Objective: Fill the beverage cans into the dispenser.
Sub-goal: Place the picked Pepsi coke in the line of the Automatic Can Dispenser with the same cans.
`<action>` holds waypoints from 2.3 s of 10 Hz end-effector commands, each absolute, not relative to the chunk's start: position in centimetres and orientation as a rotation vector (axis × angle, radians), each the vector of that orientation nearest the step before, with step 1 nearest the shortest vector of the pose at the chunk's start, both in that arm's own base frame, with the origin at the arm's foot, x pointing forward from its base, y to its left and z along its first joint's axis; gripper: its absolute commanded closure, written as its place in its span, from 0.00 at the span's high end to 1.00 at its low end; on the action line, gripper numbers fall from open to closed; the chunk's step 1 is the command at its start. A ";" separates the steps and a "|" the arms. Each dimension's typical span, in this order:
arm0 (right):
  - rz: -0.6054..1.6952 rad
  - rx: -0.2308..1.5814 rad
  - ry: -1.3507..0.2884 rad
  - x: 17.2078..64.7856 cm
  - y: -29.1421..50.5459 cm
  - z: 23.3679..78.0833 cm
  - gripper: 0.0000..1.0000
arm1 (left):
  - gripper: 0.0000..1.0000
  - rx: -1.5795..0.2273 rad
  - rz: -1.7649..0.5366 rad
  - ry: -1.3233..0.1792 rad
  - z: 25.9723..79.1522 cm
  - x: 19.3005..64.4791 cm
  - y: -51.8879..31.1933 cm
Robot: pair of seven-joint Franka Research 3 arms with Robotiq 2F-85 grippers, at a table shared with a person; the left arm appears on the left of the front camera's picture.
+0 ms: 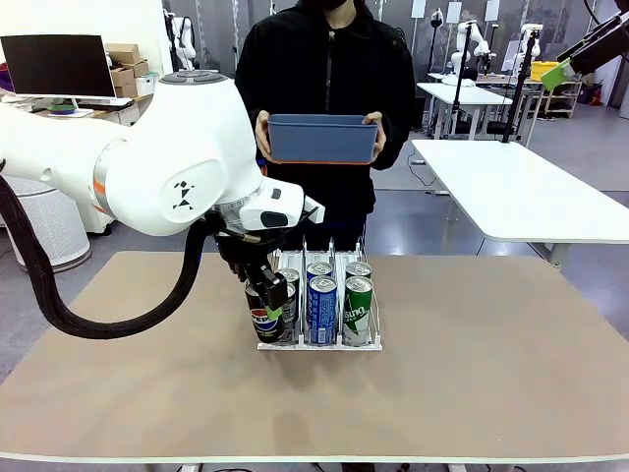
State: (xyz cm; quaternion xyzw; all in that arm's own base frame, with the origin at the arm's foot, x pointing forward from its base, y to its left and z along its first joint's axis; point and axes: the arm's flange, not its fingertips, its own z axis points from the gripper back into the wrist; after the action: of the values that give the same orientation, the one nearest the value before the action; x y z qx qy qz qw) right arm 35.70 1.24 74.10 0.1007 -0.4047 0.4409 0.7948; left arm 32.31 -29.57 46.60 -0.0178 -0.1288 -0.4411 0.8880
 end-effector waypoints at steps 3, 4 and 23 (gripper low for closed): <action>0.947 0.217 -0.870 35.7 1.3 74.1 1.00 | 0.58 0.020 -0.944 -0.312 45.0 33.5 -30.0; 0.947 0.217 -0.870 35.7 1.3 74.1 1.00 | 0.58 0.050 -0.940 -0.328 44.9 33.9 -29.8; 0.947 0.217 -0.870 35.7 1.3 74.1 1.00 | 0.58 0.051 -0.929 -0.378 41.1 41.8 -31.2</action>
State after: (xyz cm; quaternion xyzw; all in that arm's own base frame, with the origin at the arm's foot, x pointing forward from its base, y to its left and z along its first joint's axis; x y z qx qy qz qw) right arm 35.70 1.24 74.10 0.1007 -0.4047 0.4409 0.7948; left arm 40.39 -30.43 41.05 0.0122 -0.1641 -0.4512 0.8771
